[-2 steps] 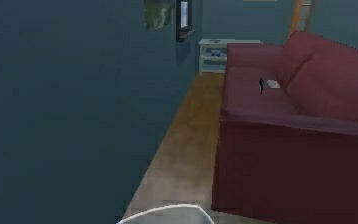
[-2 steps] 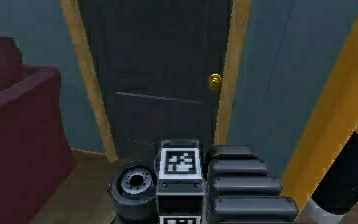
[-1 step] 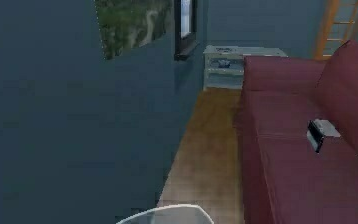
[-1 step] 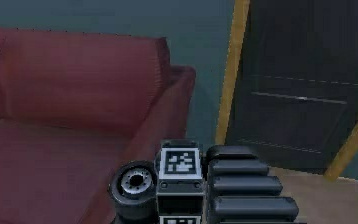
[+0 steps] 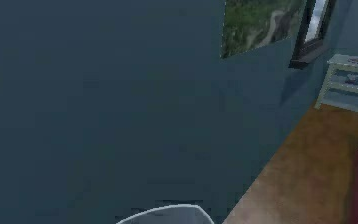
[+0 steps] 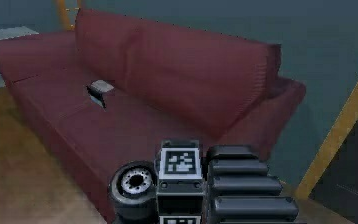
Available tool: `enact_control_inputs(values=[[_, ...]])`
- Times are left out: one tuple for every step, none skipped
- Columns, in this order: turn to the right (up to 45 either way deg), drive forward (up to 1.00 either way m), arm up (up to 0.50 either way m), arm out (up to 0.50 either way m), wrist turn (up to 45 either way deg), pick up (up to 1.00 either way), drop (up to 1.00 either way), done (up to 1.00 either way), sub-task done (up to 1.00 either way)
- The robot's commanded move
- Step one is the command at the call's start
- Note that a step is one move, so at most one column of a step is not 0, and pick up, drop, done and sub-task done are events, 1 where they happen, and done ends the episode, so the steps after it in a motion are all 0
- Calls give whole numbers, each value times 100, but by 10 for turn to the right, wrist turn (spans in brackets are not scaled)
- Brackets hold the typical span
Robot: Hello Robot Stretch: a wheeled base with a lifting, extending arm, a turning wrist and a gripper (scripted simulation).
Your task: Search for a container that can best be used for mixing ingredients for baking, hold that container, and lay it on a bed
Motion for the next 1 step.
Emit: enact_control_inputs(values=[[0,10,0,0,0,0,0,0,0]])
